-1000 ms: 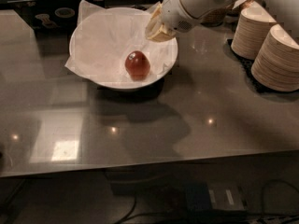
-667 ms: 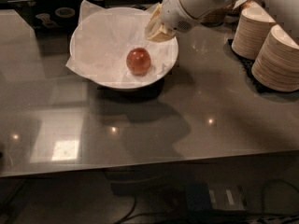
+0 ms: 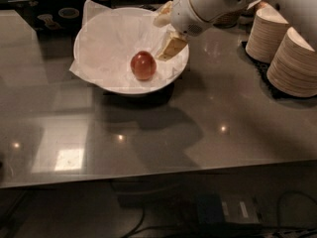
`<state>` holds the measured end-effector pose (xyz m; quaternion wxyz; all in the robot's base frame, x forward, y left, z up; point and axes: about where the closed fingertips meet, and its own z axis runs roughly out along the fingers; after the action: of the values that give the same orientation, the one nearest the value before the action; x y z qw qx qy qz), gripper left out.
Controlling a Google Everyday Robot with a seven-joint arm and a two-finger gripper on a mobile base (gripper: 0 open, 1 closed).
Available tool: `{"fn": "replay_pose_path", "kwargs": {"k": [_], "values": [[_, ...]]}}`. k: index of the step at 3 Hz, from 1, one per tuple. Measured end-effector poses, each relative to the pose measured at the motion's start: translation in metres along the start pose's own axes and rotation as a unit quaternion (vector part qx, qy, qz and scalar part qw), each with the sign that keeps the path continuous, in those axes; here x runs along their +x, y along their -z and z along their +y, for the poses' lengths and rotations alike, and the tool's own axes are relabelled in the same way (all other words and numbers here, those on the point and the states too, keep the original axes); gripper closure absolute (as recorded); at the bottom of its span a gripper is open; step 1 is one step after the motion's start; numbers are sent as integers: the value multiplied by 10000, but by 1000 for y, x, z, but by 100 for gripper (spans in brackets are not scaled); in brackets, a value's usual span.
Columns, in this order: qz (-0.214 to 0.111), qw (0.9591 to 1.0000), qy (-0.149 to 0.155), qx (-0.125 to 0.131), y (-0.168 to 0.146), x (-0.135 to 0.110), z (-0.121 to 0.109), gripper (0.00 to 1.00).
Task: Pick apple from white bowl
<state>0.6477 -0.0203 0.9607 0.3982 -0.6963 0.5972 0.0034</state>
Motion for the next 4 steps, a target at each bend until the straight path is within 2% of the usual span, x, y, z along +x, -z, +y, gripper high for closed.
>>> {"fn": "replay_pose_path", "kwargs": {"k": [1,3,4], "values": [[-128,9997,-169,-101,-18,6,4,16],[-339,9988,-276,-227,-43,5,4,62],[-465,9980,-292,-303,-52,2,4,59]]}}
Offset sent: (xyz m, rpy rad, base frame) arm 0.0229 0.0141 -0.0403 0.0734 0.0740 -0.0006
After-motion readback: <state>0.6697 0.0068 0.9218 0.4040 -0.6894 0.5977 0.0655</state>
